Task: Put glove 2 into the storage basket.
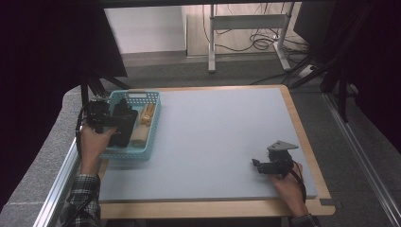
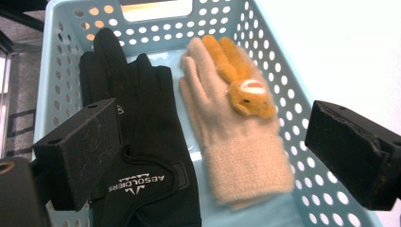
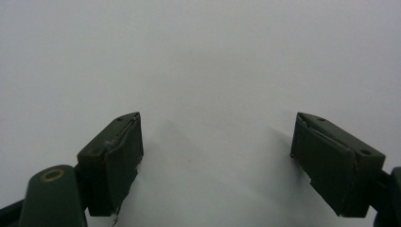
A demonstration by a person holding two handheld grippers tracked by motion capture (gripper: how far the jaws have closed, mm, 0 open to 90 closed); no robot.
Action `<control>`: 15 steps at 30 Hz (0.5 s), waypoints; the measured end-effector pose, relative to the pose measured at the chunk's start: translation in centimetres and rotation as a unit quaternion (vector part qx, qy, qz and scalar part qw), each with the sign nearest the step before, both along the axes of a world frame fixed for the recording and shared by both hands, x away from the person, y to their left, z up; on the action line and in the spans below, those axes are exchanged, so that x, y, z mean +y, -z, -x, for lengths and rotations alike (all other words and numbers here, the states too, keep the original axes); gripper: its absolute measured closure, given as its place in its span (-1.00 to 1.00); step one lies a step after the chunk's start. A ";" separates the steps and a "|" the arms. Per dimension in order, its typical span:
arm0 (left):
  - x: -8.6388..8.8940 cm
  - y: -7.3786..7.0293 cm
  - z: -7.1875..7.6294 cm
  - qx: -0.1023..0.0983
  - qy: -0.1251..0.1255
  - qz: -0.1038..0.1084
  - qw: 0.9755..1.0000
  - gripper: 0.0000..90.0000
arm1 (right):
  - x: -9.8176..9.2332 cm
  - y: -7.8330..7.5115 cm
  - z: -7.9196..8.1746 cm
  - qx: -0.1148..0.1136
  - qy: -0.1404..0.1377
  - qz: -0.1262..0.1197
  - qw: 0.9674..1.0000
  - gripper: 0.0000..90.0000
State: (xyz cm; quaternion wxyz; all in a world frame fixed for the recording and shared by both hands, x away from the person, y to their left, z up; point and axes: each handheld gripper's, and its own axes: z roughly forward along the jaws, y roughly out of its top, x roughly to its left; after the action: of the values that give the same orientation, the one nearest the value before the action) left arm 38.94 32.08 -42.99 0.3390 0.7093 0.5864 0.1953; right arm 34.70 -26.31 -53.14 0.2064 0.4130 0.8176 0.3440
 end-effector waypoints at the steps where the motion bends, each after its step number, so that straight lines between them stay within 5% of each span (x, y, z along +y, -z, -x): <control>1: -0.1 0.0 0.1 -0.001 0.002 -0.001 1.000 -0.89 | 0.0 0.0 0.0 0.000 0.000 0.000 1.000 -0.62; 15: -2.0 -0.9 1.6 -0.021 0.043 -0.005 0.999 -0.91 | 0.0 0.0 0.0 0.000 0.000 0.000 1.000 -0.62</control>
State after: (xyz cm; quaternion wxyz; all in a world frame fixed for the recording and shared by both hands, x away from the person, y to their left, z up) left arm 37.33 30.06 -42.14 0.3557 0.7315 0.5471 0.1977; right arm 34.69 -26.31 -53.14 0.2064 0.4131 0.8176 0.3439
